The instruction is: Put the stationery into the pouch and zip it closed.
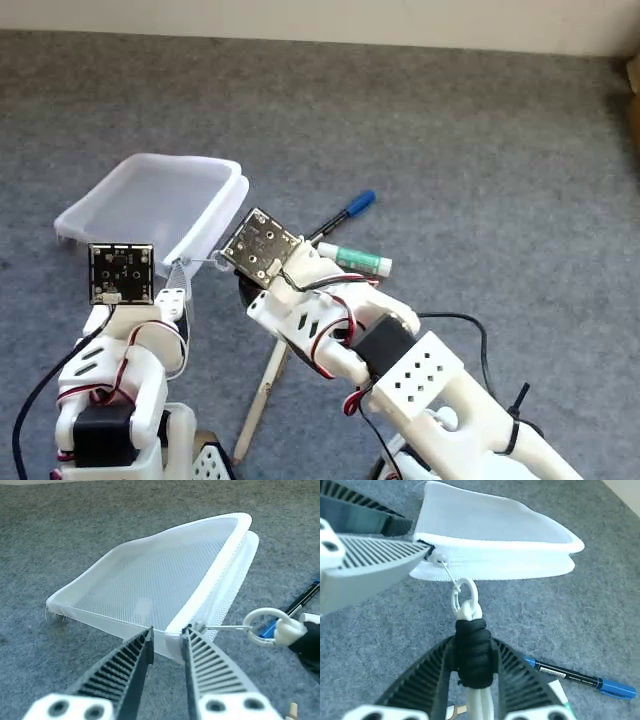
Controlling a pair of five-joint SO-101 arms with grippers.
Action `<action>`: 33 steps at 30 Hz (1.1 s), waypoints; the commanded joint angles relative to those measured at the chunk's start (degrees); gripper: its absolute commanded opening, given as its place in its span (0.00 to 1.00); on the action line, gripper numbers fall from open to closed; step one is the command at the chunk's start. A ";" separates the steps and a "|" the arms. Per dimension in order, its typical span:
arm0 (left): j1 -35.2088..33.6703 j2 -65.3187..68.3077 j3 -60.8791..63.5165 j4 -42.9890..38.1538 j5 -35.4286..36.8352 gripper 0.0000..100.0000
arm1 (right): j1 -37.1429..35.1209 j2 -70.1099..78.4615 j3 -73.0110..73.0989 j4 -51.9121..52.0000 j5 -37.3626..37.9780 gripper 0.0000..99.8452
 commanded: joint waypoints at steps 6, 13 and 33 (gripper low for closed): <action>-1.63 0.13 -0.66 -1.05 -0.70 0.08 | 4.97 -2.33 -0.48 0.22 0.35 0.01; -7.16 0.13 -0.66 -1.32 -0.70 0.08 | 8.92 -2.33 -0.48 0.22 0.35 0.01; -8.57 0.13 -0.22 -1.05 -0.70 0.08 | 14.20 -2.33 -0.84 0.22 0.18 0.01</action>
